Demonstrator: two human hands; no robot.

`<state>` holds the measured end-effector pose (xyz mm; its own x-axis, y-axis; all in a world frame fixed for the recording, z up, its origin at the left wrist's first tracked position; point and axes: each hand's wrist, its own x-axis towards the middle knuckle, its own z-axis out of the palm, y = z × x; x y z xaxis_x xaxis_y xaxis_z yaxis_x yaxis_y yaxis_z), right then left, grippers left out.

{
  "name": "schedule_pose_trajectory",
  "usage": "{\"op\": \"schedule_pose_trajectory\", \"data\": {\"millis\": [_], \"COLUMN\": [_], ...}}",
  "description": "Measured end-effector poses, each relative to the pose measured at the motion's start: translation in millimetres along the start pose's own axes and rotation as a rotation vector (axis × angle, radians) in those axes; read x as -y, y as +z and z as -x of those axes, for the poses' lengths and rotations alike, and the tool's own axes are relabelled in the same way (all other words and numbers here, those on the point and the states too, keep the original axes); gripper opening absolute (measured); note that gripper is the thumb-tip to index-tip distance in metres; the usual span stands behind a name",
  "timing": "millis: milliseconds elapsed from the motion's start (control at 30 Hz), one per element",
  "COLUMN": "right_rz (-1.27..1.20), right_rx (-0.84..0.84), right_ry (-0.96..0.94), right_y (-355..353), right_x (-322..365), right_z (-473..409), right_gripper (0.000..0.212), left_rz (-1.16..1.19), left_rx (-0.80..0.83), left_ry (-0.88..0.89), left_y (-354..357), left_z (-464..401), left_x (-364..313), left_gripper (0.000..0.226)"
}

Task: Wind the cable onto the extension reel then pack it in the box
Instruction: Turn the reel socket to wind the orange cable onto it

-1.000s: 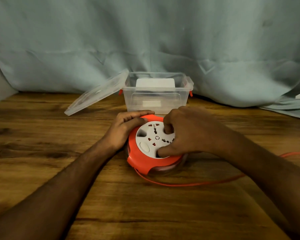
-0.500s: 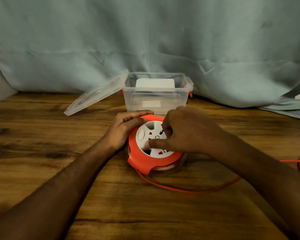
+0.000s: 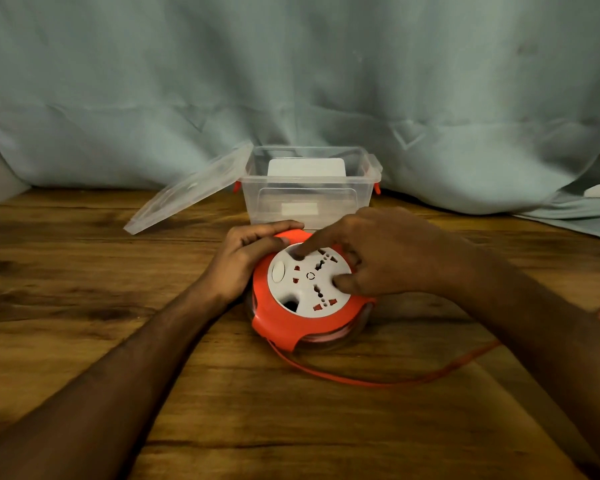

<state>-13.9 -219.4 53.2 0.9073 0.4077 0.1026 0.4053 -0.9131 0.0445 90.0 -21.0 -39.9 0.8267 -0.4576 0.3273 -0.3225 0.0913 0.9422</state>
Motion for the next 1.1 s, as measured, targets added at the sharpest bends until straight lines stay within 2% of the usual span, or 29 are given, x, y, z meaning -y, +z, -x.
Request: {"op": "schedule_pose_trajectory", "data": {"millis": [333, 500, 667, 1100], "right_rz": [0.112, 0.156, 0.132, 0.002], "right_rx": [-0.011, -0.088, -0.138, -0.06], "right_ry": [0.081, 0.082, 0.117, 0.228], "right_y": [8.4, 15.6, 18.3, 19.6], "right_x": [1.0, 8.2, 16.9, 29.3], "right_z": [-1.1, -2.8, -3.4, -4.2], "right_gripper": [0.07, 0.068, 0.064, 0.061], "left_rz": [-0.014, -0.024, -0.031, -0.016], "left_rx": [0.008, -0.005, -0.004, 0.038], "left_ry": [-0.024, -0.024, -0.018, -0.033], "left_y": [-0.9, -2.2, 0.3, 0.0], "left_z": [-0.4, -0.6, -0.3, 0.1], "left_x": [-0.6, -0.4, -1.7, -1.5], "left_gripper": [0.034, 0.041, 0.042, 0.042]}}
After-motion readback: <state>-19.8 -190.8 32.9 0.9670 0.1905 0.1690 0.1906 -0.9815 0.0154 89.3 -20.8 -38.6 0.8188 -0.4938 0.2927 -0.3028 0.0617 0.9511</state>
